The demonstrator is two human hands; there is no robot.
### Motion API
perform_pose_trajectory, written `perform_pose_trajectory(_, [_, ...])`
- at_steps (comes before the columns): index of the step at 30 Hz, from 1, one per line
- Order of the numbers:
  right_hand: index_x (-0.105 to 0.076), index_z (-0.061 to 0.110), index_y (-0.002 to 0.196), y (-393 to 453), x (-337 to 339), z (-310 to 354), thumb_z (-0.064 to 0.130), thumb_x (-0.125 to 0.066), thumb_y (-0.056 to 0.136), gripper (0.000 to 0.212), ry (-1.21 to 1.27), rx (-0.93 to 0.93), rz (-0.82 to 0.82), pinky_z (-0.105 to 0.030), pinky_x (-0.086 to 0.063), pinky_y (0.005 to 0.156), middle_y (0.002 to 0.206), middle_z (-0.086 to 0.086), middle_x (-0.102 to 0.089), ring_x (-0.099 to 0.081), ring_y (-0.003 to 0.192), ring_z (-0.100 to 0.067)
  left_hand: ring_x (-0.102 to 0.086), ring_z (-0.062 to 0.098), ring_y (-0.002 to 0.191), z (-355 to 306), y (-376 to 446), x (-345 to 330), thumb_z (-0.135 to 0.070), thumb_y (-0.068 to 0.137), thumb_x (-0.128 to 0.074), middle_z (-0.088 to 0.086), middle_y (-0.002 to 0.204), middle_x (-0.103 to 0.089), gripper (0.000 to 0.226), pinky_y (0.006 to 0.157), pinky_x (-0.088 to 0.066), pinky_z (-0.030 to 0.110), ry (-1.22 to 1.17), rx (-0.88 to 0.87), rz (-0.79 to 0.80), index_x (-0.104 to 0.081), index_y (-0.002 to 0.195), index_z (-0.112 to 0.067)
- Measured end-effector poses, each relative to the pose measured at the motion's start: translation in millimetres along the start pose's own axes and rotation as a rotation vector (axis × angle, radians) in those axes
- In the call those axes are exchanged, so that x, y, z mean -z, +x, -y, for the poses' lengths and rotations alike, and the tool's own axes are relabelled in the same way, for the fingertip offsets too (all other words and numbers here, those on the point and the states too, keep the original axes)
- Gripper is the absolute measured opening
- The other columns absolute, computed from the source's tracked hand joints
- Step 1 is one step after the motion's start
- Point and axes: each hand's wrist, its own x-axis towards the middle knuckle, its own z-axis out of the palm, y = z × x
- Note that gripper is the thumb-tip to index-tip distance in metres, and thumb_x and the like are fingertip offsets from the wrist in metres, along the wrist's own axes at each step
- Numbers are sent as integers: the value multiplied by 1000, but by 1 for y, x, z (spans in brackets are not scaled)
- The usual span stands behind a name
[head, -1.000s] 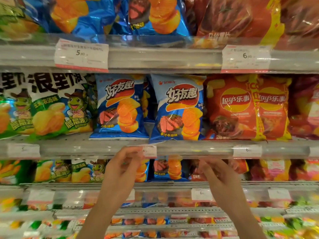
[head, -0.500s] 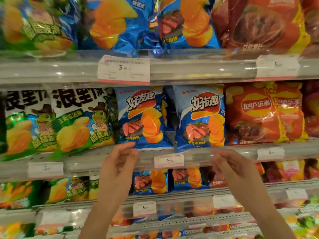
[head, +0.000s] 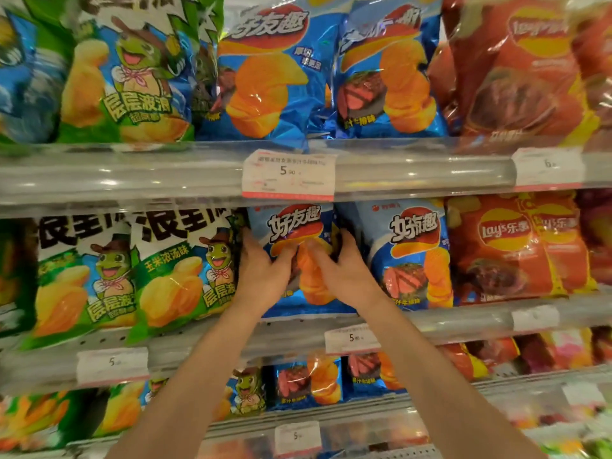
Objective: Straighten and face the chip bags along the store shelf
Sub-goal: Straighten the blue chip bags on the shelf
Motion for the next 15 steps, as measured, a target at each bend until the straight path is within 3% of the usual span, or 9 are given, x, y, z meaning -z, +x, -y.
perform_pose_trajectory(2, [-31, 20, 151, 9, -1, -1, 74, -59, 76, 97, 34, -78, 7, -43, -39, 115, 145, 0, -53, -50, 134, -17, -55, 23, 127, -2, 9, -2, -45, 85, -68, 4, 136, -58, 71, 104, -44, 37, 35, 12, -43, -37, 143, -19])
perform_pose_trajectory(5, [-16, 21, 158, 15, -2, -2, 81, -56, 76, 110, 73, -125, 13, -43, -31, 120, 158, 0, -39, -38, 144, -20, -59, 16, 119, -3, 16, -5, -38, 92, -65, -4, 128, -61, 56, 99, -45, 31, 42, -7, -15, -43, 140, -19])
perform_pose_trajectory(9, [-18, 21, 158, 19, -6, -4, 72, -59, 83, 99, 115, -127, -11, -37, -31, 118, 156, 2, -41, -39, 143, -19, -66, 6, 72, -11, 17, -4, -41, 95, -64, -2, 106, -65, 57, 61, -50, 14, 8, 89, -16, -33, 137, -17])
perform_pose_trajectory(12, [-28, 18, 155, 21, -4, -6, 60, -58, 92, 82, 137, -100, -80, -35, -33, 118, 151, 1, -47, -43, 140, -18, -60, 10, 42, -15, 15, -6, -44, 94, -64, 4, 75, -66, 55, 44, -49, 21, -10, 125, 0, -31, 129, -18])
perform_pose_trajectory(13, [-31, 18, 153, 21, -4, -6, 59, -57, 93, 77, 152, -98, -96, -38, -35, 118, 149, 1, -50, -46, 137, -18, -61, 15, 42, -15, 15, -7, -46, 93, -64, 7, 72, -67, 58, 45, -51, 24, -15, 131, 11, -30, 131, -19])
perform_pose_trajectory(15, [-35, 18, 150, 21, -5, -5, 59, -56, 93, 73, 170, -97, -111, -43, -40, 115, 144, 0, -54, -51, 133, -18, -70, 20, 60, -11, 14, -9, -51, 93, -61, 9, 91, -71, 65, 64, -60, 35, -8, 108, 33, -26, 140, -22])
